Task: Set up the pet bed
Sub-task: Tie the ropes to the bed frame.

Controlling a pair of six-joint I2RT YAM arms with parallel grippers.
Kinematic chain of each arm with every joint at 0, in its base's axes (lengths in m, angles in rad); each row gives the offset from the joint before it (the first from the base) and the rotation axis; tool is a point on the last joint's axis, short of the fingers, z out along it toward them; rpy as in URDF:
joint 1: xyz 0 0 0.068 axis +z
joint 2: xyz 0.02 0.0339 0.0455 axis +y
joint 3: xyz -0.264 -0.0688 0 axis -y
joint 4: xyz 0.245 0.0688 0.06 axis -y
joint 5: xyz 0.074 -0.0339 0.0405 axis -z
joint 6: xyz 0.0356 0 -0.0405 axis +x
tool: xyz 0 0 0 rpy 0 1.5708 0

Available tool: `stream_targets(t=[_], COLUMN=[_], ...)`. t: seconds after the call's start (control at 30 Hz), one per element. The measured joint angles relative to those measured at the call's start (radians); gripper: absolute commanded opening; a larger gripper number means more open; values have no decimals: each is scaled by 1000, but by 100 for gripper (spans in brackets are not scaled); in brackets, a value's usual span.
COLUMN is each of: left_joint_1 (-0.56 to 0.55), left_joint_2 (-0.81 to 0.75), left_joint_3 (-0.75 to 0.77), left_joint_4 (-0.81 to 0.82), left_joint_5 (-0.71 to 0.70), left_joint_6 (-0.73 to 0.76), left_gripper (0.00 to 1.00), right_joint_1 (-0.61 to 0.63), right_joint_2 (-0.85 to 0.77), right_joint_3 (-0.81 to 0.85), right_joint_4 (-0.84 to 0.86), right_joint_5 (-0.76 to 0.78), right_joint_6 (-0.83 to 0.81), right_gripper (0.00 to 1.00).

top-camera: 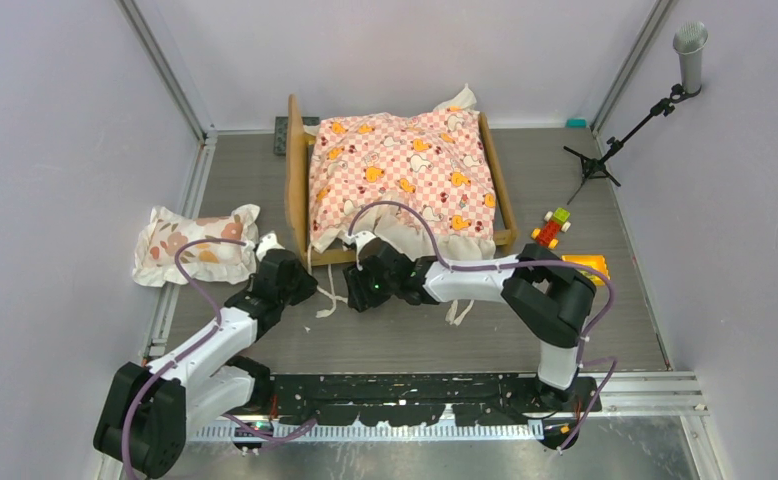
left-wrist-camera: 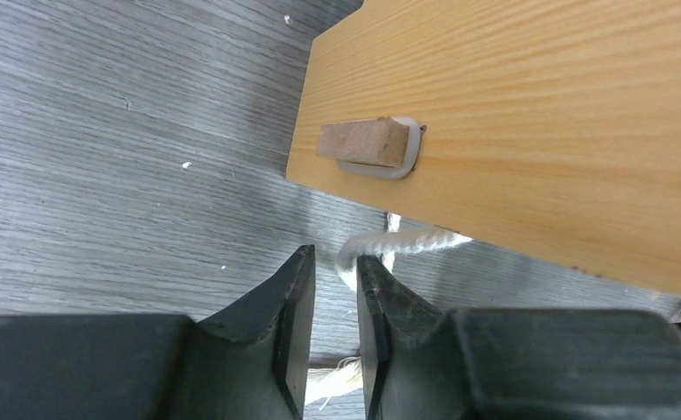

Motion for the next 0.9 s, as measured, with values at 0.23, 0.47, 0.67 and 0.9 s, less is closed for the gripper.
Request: stream_targets(t=[0.23, 0.47, 0.67, 0.9], left_joint_1=[0, 0, 0, 0], left_joint_2=[-19, -88, -196, -404], left_joint_3=[0, 2, 25, 64], left_joint_4=[-11, -45, -137, -319], left_joint_5=[8, 32, 65, 55], left_joint_6=[16, 28, 31, 27], left_gripper=[46, 49, 50, 50], right_joint_1=[0, 0, 0, 0], right_joint_2=[-93, -190, -208, -210], right_joint_3=[-23, -91, -143, -205], right_joint_4=[-17, 26, 57, 62], right_joint_5=[8, -13, -151, -376], right_joint_6=[-63, -168, -406, -849], right_gripper=[57, 61, 62, 58])
